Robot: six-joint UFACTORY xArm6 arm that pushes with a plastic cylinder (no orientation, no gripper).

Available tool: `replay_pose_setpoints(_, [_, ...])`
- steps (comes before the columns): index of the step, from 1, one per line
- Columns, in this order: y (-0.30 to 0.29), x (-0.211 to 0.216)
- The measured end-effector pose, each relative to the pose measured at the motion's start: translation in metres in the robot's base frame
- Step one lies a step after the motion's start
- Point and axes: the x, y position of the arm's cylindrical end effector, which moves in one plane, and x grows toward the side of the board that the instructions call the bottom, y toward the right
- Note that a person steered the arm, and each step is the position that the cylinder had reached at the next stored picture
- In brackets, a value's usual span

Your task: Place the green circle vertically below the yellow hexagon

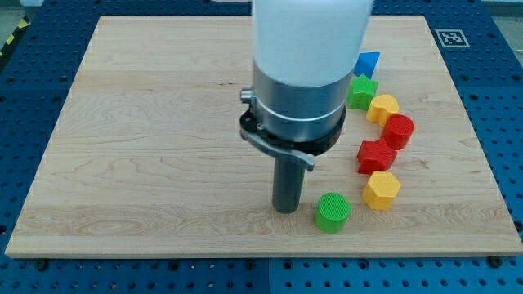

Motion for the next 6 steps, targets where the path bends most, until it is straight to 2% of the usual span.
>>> replay_pose_setpoints(3, [0.007, 0.012])
replay_pose_setpoints(6, [0.067, 0.024])
